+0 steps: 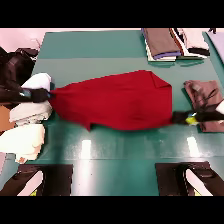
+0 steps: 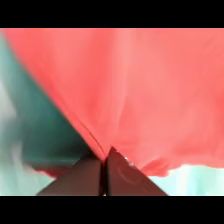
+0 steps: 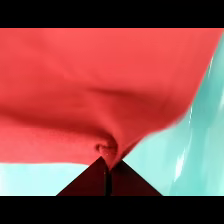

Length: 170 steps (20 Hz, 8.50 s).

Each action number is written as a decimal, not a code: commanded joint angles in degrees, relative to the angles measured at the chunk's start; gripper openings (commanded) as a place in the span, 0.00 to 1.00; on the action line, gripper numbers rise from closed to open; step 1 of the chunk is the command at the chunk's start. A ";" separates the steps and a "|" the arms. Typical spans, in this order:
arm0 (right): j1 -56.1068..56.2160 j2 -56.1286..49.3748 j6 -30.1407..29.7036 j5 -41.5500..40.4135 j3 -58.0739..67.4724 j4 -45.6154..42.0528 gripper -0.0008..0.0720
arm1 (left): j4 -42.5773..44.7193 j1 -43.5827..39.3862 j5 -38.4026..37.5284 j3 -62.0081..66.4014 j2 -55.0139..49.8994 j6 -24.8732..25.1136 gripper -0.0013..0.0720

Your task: Fold the shirts.

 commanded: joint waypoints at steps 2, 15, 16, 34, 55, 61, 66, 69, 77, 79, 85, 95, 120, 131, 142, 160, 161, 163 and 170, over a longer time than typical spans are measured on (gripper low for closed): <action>-1.84 7.41 -2.16 -0.55 26.38 -0.31 0.04 | 0.00 0.02 0.61 20.39 8.31 -3.10 0.05; -15.54 -7.69 -5.35 14.73 77.09 0.22 0.04 | 3.26 0.02 -0.31 57.46 5.25 -8.55 0.05; -14.25 -8.11 -5.35 14.25 72.96 0.00 0.04 | 3.02 0.02 -3.06 57.46 2.78 -8.55 0.05; -0.98 -55.12 -5.42 1.81 63.14 -7.50 0.04 | 3.32 -5.77 9.03 36.61 -47.65 -4.94 0.05; -2.38 -34.12 -6.21 3.39 34.36 -7.34 0.55 | 15.91 -7.50 -12.09 19.32 -36.48 -8.09 0.70; -0.07 -15.56 -6.21 0.57 18.56 -7.34 0.55 | 18.16 -7.50 -8.28 -15.19 -10.60 -11.10 0.70; 0.07 -9.55 -6.19 -1.53 14.71 -4.28 0.55 | 17.14 -7.50 -7.13 -29.59 -1.25 -14.67 0.70; 0.11 -8.31 -6.19 -2.16 14.71 -4.28 0.55 | 11.21 -7.50 -3.69 -32.96 -1.29 -14.08 0.70; -1.68 -8.33 -6.21 1.68 14.73 -4.35 0.54 | -0.79 -7.50 -0.33 -34.53 -1.27 -8.26 0.16; -5.05 -7.67 -6.73 4.31 13.27 -4.46 0.55 | -0.72 -7.50 -2.49 -33.62 -1.22 -6.67 0.05; -25.92 -3.69 -11.39 9.70 -6.05 -6.29 0.72 | 0.57 -7.50 -3.74 -29.62 -1.11 -5.49 0.05; -24.72 -15.23 -13.14 2.29 -16.37 4.66 0.59 | 0.52 -7.50 -3.80 -29.14 -1.11 -4.15 0.05; -11.89 -19.56 -11.63 1.03 13.14 -2.16 0.04 | 9.03 -7.50 11.67 -7.80 -10.34 -8.39 0.05; -2.38 -43.74 -11.61 -1.09 35.80 -0.96 0.08 | 2.84 -7.50 22.69 1.16 -27.10 -3.48 0.11; -23.45 -44.50 -18.84 7.04 29.24 13.31 0.74 | 2.64 -9.16 11.15 8.07 -27.08 -4.02 0.05; -11.10 -37.81 -25.64 0.90 29.62 24.28 0.04 | -0.13 -35.01 21.88 23.17 -48.65 -11.56 0.05; -9.55 -36.17 -24.41 1.92 32.24 24.28 0.04 | -0.15 -36.22 21.75 25.57 -51.45 -11.56 0.05; -5.84 -34.07 -21.38 3.21 36.94 24.28 0.04 | -0.17 -38.10 20.72 30.05 -56.06 -11.56 0.05; 7.15 -32.65 -17.11 2.69 48.65 27.41 0.04 | -0.13 -39.74 18.47 34.03 -60.70 -11.61 0.05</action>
